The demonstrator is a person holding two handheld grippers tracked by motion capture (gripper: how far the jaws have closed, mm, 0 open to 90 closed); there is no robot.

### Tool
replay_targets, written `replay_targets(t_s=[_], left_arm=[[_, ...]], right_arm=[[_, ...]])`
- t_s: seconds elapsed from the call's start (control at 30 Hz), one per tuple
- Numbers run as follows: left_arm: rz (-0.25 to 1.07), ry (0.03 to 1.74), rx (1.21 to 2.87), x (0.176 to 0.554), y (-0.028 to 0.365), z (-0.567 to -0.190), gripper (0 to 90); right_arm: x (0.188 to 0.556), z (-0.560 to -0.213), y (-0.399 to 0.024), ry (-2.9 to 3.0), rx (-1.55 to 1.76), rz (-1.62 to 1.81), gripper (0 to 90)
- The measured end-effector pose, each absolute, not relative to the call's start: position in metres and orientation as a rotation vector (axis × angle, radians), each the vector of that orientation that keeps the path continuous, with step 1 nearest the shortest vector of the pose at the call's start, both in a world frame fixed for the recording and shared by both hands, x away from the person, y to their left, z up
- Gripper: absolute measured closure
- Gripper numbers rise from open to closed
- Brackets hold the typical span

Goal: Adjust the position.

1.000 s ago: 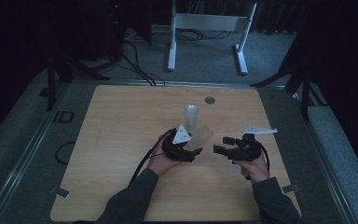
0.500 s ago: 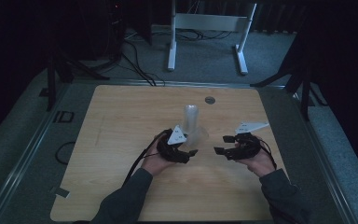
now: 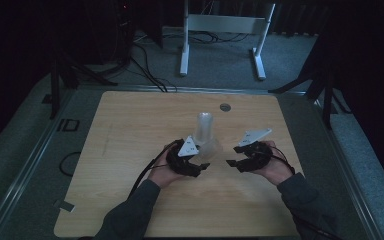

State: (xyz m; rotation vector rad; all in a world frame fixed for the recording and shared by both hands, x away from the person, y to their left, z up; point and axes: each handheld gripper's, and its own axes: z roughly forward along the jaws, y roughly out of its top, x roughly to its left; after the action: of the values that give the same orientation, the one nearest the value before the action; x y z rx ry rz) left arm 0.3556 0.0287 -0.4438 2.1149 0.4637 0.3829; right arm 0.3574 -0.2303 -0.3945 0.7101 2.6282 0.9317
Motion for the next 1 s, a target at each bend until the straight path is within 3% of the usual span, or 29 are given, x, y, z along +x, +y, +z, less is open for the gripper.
replay_targets(t_s=[1.0], left_arm=[[0.339, 0.354, 2.219, 0.353, 0.033, -0.445, 29.8]], right_arm=[[0.359, -0.384, -0.206, 2.803, 0.426, 0.543, 42.8]])
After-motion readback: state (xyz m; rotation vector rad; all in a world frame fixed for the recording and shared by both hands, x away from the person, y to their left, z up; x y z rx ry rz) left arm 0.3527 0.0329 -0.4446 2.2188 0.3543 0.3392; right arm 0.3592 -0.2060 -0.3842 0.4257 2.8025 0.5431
